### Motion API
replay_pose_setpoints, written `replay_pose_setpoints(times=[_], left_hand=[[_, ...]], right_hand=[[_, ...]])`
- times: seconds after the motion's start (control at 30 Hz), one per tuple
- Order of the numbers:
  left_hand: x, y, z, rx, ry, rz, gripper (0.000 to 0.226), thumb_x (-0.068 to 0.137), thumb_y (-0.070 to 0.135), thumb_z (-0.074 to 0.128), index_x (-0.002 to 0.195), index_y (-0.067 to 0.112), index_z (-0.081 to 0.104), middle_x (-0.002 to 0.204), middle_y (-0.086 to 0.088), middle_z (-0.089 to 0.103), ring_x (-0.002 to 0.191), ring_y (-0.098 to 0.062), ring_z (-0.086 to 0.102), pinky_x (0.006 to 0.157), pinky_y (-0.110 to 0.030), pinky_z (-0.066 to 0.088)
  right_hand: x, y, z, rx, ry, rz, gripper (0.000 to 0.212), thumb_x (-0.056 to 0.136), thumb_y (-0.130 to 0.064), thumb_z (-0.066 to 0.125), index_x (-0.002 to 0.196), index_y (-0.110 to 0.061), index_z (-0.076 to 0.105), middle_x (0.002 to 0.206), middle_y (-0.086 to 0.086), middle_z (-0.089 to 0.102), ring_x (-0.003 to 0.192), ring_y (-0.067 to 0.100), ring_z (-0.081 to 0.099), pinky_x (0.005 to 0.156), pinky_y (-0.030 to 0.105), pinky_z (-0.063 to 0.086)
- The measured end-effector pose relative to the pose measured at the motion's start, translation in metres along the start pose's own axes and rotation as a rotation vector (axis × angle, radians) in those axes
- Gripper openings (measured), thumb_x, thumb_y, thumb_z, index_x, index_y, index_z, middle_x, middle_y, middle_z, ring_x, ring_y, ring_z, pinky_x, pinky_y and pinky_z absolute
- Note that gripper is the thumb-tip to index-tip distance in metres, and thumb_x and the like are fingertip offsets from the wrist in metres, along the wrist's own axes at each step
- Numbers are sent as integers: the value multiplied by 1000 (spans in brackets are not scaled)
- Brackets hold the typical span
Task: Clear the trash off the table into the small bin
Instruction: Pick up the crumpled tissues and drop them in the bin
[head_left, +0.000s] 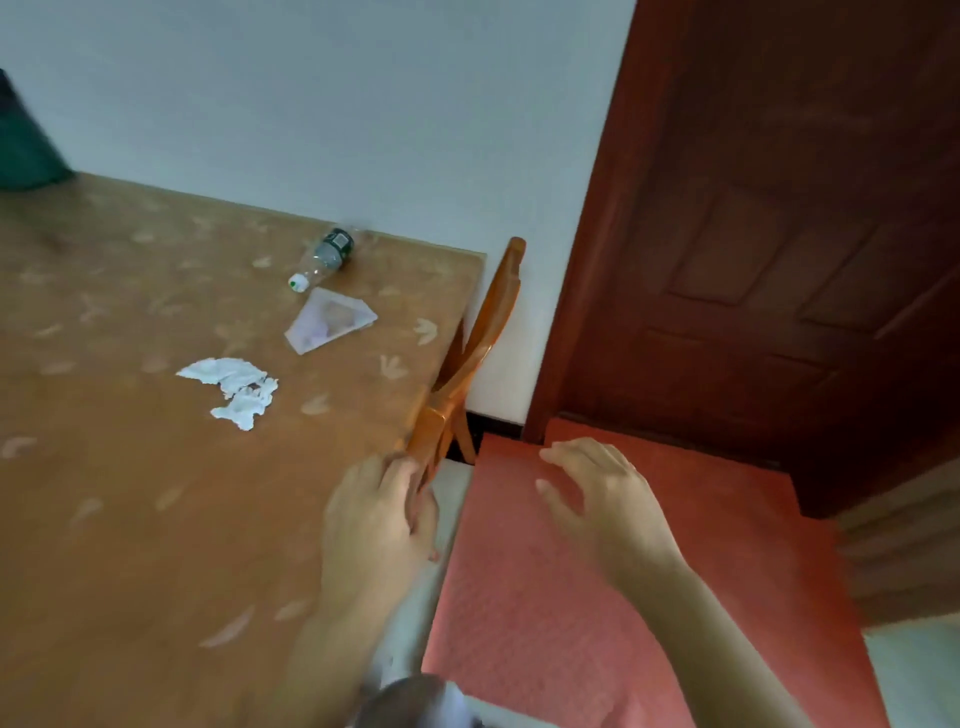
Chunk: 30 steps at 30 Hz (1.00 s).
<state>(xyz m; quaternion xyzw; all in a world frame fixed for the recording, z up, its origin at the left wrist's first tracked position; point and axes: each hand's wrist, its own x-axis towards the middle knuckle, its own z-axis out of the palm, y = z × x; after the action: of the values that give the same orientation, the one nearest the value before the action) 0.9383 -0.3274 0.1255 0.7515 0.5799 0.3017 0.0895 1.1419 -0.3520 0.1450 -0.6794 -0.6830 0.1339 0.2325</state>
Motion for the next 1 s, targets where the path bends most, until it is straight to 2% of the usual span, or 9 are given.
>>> replay_pose_setpoints(times=[0.13, 0.3, 0.5, 0.6, 0.7, 0.83, 1.0], left_hand=[[14, -11, 1, 82, 77, -146, 19, 71, 14, 54, 85, 5, 62, 84, -13, 63, 74, -35, 57, 63, -43, 48], [50, -50, 13, 135, 189, -269, 32, 73, 24, 42, 82, 3, 63, 85, -17, 65, 72, -38, 57, 63, -42, 51], [105, -127, 27, 193, 334, -517, 22, 69, 8, 57, 86, -3, 65, 87, -21, 66, 77, -41, 59, 69, -47, 48], [118, -168, 30, 219, 337, -618, 18, 69, 0, 67, 86, -4, 65, 88, -23, 66, 76, -43, 59, 67, -48, 48], [124, -208, 36, 231, 307, -657, 24, 62, -6, 74, 84, -5, 65, 87, -25, 66, 72, -43, 60, 65, -47, 48], [125, -244, 50, 172, 258, -808, 26, 66, 2, 75, 90, -3, 65, 95, -23, 65, 82, -43, 59, 71, -46, 47], [122, -271, 72, 90, 248, -962, 35, 76, 15, 70, 109, 5, 62, 114, -16, 60, 100, -36, 52, 84, -41, 40]], right_hand=[[49, -3, 5, 34, -43, -142, 27, 82, -19, 62, 109, -15, 61, 110, 3, 64, 106, 20, 56, 91, 36, 44], [118, -21, 25, 62, -69, -329, 24, 79, -18, 64, 102, -13, 63, 106, 6, 66, 101, 23, 59, 89, 42, 49], [214, -56, 72, 47, -128, -457, 26, 77, -16, 67, 102, -12, 63, 104, 10, 66, 99, 27, 60, 86, 43, 52], [257, -72, 108, 1, -222, -529, 27, 81, -21, 62, 107, -13, 62, 108, 8, 65, 103, 23, 58, 91, 38, 49], [290, -85, 147, -22, -312, -557, 29, 83, -24, 59, 110, -14, 60, 110, 5, 64, 104, 20, 56, 91, 31, 43], [312, -98, 195, -33, -452, -605, 27, 83, -23, 58, 108, -14, 61, 108, 3, 63, 103, 21, 54, 89, 34, 45], [323, -112, 238, -49, -571, -624, 27, 83, -24, 57, 108, -14, 60, 108, 3, 62, 103, 23, 53, 89, 36, 45]])
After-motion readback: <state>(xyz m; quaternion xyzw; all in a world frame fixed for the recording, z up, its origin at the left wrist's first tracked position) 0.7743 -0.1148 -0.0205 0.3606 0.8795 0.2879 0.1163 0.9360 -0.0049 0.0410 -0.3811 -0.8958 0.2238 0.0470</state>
